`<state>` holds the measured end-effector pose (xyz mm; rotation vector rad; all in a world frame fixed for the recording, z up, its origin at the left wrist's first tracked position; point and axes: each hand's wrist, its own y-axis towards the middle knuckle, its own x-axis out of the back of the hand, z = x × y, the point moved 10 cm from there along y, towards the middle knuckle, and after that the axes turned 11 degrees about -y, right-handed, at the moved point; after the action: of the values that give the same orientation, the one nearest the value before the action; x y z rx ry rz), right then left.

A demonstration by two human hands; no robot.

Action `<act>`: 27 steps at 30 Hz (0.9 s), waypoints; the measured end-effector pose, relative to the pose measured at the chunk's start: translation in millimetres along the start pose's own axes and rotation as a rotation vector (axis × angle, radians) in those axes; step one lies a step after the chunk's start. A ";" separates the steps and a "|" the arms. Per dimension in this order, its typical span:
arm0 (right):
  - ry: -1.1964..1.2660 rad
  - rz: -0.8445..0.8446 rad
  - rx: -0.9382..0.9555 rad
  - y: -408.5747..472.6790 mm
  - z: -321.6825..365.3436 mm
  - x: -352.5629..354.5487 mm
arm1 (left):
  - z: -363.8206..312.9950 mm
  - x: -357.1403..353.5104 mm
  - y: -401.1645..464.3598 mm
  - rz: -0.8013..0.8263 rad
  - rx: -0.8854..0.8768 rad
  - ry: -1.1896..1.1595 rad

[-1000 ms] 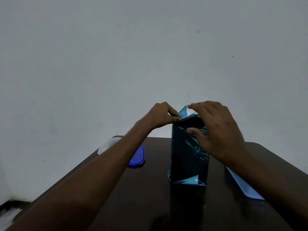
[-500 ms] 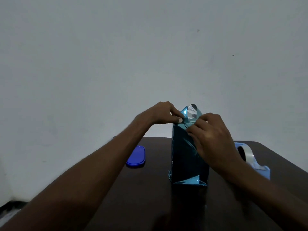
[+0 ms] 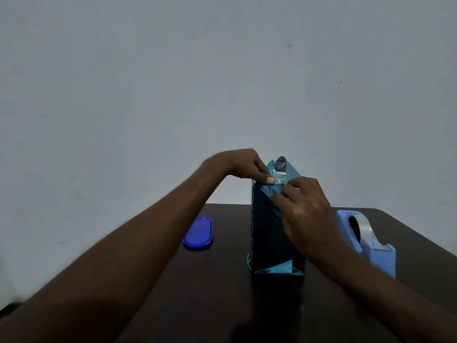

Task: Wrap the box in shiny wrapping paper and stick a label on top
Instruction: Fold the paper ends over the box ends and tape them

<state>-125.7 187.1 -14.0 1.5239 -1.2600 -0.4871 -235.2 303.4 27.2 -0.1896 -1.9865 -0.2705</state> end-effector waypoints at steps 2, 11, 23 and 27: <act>0.006 0.005 -0.002 -2.0 1.5 -1.6 | 2.1 0.8 1.5 0.008 0.017 -0.038; 0.200 -0.125 -0.150 -2.2 -22.5 25.5 | 8.4 -1.5 4.1 0.015 0.048 -0.134; 0.687 0.440 -0.896 -36.1 -115.3 -73.9 | 11.8 -5.3 -1.0 -0.044 0.026 -0.334; 0.821 0.430 -0.993 -42.2 -113.3 -82.9 | 10.3 -8.4 -0.9 -0.051 0.027 -0.413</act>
<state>-44.4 307.4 -34.2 0.4634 -0.4970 -0.1102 -241.0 305.3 15.3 -0.1884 -2.4052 -0.2516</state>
